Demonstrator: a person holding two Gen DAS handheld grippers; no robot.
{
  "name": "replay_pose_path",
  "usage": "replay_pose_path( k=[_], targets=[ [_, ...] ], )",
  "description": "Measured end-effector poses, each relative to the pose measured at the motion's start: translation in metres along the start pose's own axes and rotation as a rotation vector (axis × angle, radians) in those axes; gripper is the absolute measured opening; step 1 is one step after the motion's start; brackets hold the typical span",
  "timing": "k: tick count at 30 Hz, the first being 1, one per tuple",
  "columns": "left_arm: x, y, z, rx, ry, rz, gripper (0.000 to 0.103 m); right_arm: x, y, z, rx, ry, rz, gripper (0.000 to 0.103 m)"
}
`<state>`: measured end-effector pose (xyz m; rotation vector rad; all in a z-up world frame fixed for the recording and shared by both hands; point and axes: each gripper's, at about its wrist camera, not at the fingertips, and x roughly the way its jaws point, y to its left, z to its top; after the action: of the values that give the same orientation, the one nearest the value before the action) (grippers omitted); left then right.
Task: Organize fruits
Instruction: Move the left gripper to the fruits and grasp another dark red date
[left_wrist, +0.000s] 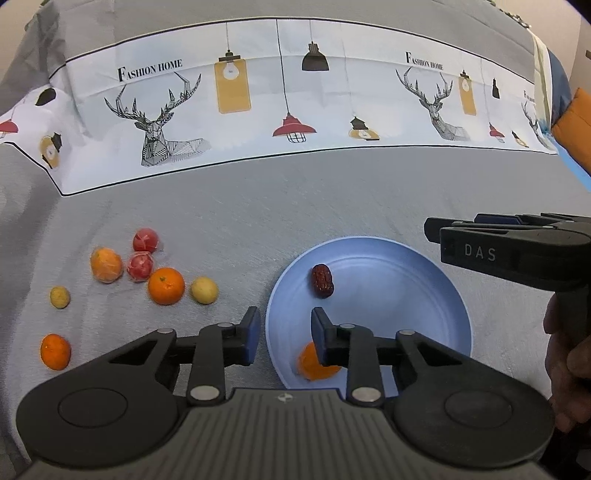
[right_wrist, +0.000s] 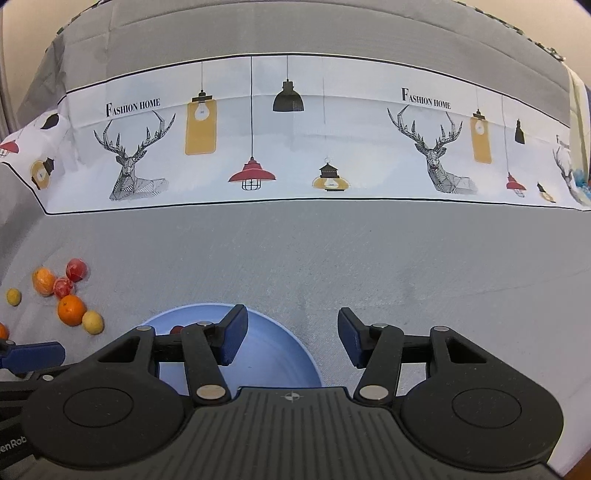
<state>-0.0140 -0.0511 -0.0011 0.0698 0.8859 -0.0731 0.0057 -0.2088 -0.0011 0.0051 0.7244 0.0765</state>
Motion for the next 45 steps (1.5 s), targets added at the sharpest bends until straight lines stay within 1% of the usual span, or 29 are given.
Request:
replay_pose_path(
  k=[5, 6, 8, 11, 12, 14, 16, 18, 21, 24, 26, 27, 28, 30, 33, 37, 38, 39, 40, 41, 42, 43, 45],
  targets=[
    [-0.005, 0.011, 0.002, -0.021, -0.014, 0.020, 0.030, -0.003, 0.004, 0.001, -0.005, -0.016, 0.018, 0.056],
    [-0.008, 0.015, 0.005, -0.029, -0.025, 0.034, 0.030, -0.004, 0.005, 0.001, -0.004, -0.018, 0.026, 0.056],
    [-0.015, 0.024, 0.012, -0.041, -0.043, 0.066, 0.027, -0.005, 0.007, 0.002, 0.000, -0.023, 0.041, 0.056],
    [-0.035, 0.040, 0.026, -0.095, -0.113, 0.128, 0.026, -0.007, 0.011, 0.004, -0.001, -0.041, 0.056, 0.056],
    [-0.041, 0.045, 0.028, -0.118, -0.133, 0.150, 0.023, -0.008, 0.013, 0.005, -0.003, -0.047, 0.063, 0.056],
    [-0.047, 0.052, 0.030, -0.157, -0.146, 0.187, 0.022, -0.009, 0.017, 0.006, -0.005, -0.054, 0.075, 0.056],
    [-0.047, 0.060, 0.025, -0.219, -0.132, 0.221, 0.022, -0.009, 0.021, 0.006, -0.008, -0.058, 0.089, 0.056],
    [-0.044, 0.067, 0.015, -0.273, -0.110, 0.237, 0.022, -0.010, 0.024, 0.006, -0.012, -0.059, 0.102, 0.056],
    [-0.034, 0.074, -0.001, -0.274, -0.095, 0.267, 0.022, -0.011, 0.027, 0.006, -0.016, -0.059, 0.117, 0.056],
    [-0.021, 0.086, -0.013, -0.297, -0.045, 0.295, 0.022, -0.012, 0.030, 0.006, -0.020, -0.062, 0.134, 0.054],
    [-0.018, 0.093, -0.018, -0.313, -0.034, 0.316, 0.026, -0.012, 0.031, 0.007, -0.023, -0.066, 0.143, 0.054],
    [-0.018, 0.095, -0.020, -0.315, -0.034, 0.331, 0.033, -0.012, 0.031, 0.007, -0.022, -0.066, 0.149, 0.054],
    [-0.017, 0.097, -0.022, -0.316, -0.035, 0.344, 0.048, -0.012, 0.032, 0.007, -0.023, -0.064, 0.154, 0.054],
    [-0.011, 0.100, -0.026, -0.321, -0.015, 0.375, 0.065, -0.010, 0.035, 0.007, -0.032, -0.054, 0.166, 0.054],
    [0.007, 0.105, -0.030, -0.329, 0.055, 0.416, 0.066, -0.010, 0.041, 0.006, -0.062, -0.047, 0.182, 0.054],
    [0.019, 0.115, -0.038, -0.365, 0.109, 0.440, 0.066, -0.011, 0.046, 0.003, -0.102, -0.054, 0.170, 0.054],
    [0.021, 0.119, -0.040, -0.384, 0.120, 0.441, 0.065, -0.011, 0.046, 0.003, -0.100, -0.053, 0.167, 0.054],
    [0.023, 0.123, -0.042, -0.405, 0.135, 0.433, 0.059, -0.010, 0.045, 0.003, -0.096, -0.051, 0.166, 0.054],
    [0.025, 0.126, -0.043, -0.424, 0.151, 0.418, 0.051, -0.009, 0.044, 0.003, -0.093, -0.048, 0.165, 0.054],
    [0.026, 0.128, -0.044, -0.441, 0.161, 0.395, 0.046, -0.008, 0.044, 0.003, -0.092, -0.046, 0.164, 0.054],
    [0.027, 0.128, -0.045, -0.446, 0.178, 0.380, 0.031, -0.008, 0.044, 0.002, -0.092, -0.043, 0.164, 0.054],
    [0.029, 0.128, -0.046, -0.443, 0.191, 0.371, 0.022, -0.007, 0.045, 0.002, -0.094, -0.040, 0.165, 0.054],
    [0.028, 0.127, -0.046, -0.446, 0.195, 0.369, 0.022, -0.006, 0.047, 0.000, -0.102, -0.036, 0.169, 0.054]
  ],
)
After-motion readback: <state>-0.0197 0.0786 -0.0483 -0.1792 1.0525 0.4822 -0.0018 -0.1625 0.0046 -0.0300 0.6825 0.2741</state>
